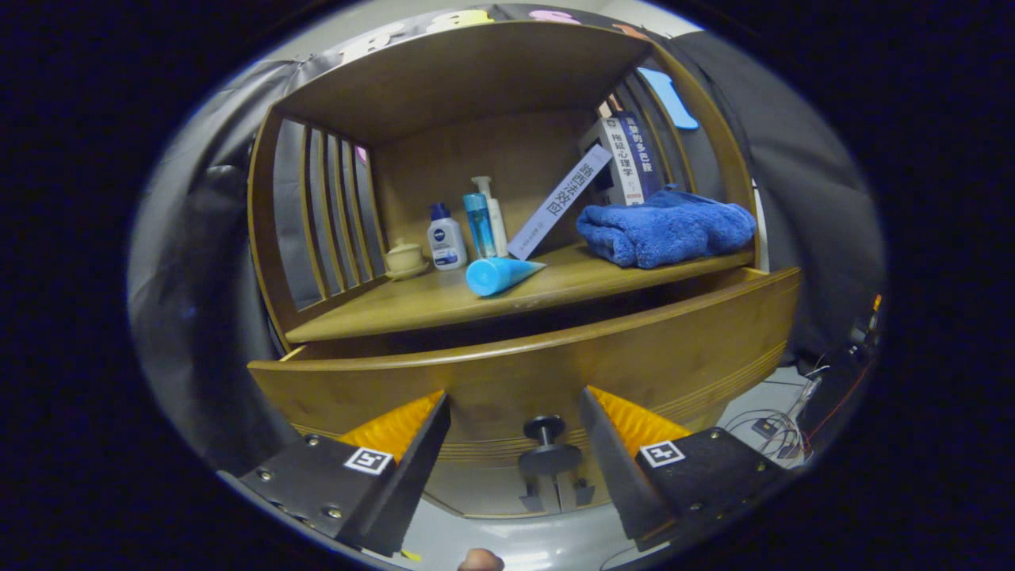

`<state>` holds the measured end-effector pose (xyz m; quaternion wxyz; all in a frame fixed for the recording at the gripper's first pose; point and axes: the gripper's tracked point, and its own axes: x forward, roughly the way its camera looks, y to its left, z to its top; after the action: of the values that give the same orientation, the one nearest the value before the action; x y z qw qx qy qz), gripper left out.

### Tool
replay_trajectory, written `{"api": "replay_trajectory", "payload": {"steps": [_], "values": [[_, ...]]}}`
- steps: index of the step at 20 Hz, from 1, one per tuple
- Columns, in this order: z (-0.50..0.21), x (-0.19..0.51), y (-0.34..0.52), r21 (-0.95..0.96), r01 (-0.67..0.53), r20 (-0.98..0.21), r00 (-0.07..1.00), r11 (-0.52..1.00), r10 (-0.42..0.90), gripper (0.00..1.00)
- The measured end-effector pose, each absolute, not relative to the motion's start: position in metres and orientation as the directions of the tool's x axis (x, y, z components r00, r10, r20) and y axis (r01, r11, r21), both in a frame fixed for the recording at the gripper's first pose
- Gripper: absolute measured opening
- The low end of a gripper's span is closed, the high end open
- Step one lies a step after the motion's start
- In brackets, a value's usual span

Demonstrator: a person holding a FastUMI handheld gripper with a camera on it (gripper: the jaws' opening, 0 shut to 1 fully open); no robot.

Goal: Pull open the drawer, take out the items inside it, and place them on the countertop above the cabinet.

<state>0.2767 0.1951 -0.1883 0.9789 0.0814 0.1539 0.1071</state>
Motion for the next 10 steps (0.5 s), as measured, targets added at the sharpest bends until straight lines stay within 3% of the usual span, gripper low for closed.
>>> {"api": "replay_trajectory", "payload": {"steps": [10], "values": [[-0.189, 0.315, 0.204, 0.188, -0.191, -0.294, 0.925, 0.963, 0.241, 0.98]]}}
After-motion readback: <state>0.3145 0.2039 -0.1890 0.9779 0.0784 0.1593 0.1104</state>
